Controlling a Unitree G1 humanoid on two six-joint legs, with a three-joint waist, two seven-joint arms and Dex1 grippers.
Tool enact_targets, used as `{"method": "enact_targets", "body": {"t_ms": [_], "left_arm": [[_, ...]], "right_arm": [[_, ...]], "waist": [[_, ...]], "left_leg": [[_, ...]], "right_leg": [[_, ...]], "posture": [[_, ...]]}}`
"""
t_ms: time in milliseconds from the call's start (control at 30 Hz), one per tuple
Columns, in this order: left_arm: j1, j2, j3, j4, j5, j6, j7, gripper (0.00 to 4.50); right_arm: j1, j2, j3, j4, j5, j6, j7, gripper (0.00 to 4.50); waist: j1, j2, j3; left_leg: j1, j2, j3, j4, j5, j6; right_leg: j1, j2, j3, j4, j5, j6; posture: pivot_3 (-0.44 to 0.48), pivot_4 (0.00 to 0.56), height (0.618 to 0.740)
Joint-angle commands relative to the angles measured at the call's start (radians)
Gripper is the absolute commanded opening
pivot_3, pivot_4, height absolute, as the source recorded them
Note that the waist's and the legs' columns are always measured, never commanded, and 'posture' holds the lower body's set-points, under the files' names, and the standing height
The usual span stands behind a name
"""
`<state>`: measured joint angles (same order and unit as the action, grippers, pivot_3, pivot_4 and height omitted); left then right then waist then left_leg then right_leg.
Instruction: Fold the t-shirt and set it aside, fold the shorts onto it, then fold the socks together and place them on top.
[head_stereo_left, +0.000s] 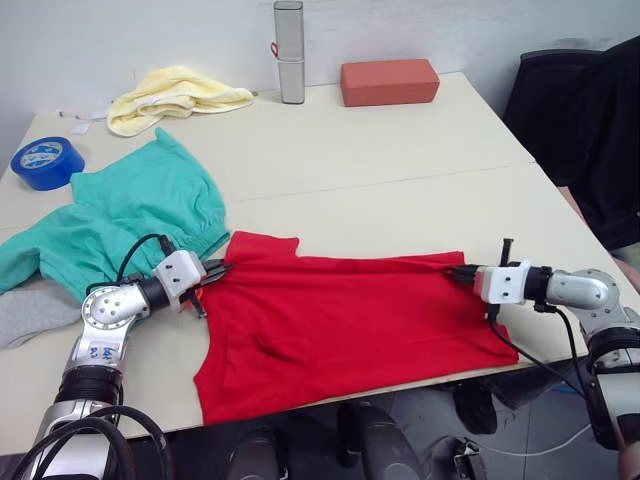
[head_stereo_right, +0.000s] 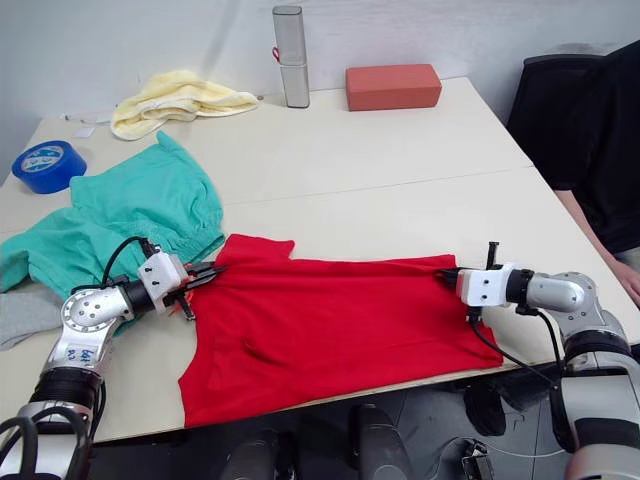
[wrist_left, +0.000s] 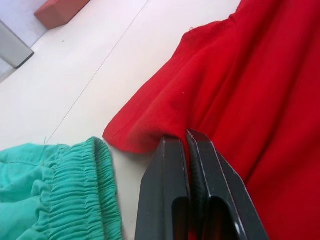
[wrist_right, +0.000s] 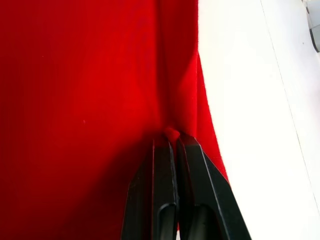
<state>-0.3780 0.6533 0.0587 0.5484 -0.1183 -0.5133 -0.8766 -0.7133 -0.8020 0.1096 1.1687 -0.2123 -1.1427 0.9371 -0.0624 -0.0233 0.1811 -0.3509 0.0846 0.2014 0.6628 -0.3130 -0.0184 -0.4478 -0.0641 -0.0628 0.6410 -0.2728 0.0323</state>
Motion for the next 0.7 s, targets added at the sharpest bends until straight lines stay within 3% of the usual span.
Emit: {"method": "enact_targets", "body": {"t_ms": [33,333,433,500,533,633,700], "left_arm": [[0.029,0.038,0.012,-0.055,-0.022,-0.062,-0.042,0.00],[0.045,0.073,-0.005,-0.004,0.035,-0.187,-0.056,0.00],[0.047,0.072,-0.017,-0.001,0.003,-0.150,-0.100,0.00],[0.049,0.070,-0.012,-0.001,-0.008,-0.142,-0.100,0.49],[0.052,0.072,-0.010,-0.007,-0.019,-0.127,-0.108,0.71],[0.066,0.088,0.020,-0.055,-0.074,-0.069,-0.123,1.67],[0.093,0.106,0.047,-0.125,-0.158,0.048,-0.160,2.42]], "right_arm": [[0.014,-0.032,0.011,-0.002,0.002,-0.026,-0.002,0.04],[0.024,-0.035,0.037,0.002,-0.027,-0.016,-0.048,0.04],[0.023,-0.025,0.031,0.011,0.005,0.015,-0.036,0.04],[0.024,-0.015,0.017,0.010,0.059,0.044,0.022,0.00],[0.025,-0.015,0.015,0.004,0.075,0.041,0.037,0.21],[0.039,-0.025,0.001,-0.025,0.157,0.045,0.139,0.99],[0.054,-0.027,-0.025,-0.055,0.246,0.094,0.255,1.78]], "waist": [[-0.001,0.000,0.000],[0.000,0.000,0.000],[-0.001,0.000,0.000],[-0.001,0.000,0.000],[0.000,0.000,0.000],[0.001,0.000,0.000],[0.002,0.000,0.000]], "left_leg": [[0.000,0.000,0.000,0.000,0.000,0.000],[0.000,0.001,0.000,0.000,0.000,0.000],[0.000,0.001,0.000,0.000,0.000,0.000],[0.000,0.001,0.000,0.000,0.000,0.000],[0.000,0.001,0.000,0.000,0.000,0.000],[0.000,0.001,0.000,0.000,0.000,0.001],[0.000,0.001,0.000,0.000,0.000,0.001]], "right_leg": [[0.000,0.000,0.000,0.000,0.000,0.000],[0.000,0.000,0.000,0.000,0.000,0.000],[0.000,0.000,0.000,0.000,0.000,0.000],[0.000,0.000,0.000,0.000,0.000,0.000],[0.000,0.000,0.000,0.000,0.000,0.000],[0.000,0.000,0.000,0.000,0.000,0.000],[0.000,0.000,0.000,0.000,0.000,0.000]], "posture": [[0.000,0.150,0.740],[0.000,0.150,0.740],[0.000,0.150,0.740],[0.000,0.150,0.740],[0.000,0.150,0.740],[0.000,0.150,0.740],[0.000,0.150,0.740]]}}
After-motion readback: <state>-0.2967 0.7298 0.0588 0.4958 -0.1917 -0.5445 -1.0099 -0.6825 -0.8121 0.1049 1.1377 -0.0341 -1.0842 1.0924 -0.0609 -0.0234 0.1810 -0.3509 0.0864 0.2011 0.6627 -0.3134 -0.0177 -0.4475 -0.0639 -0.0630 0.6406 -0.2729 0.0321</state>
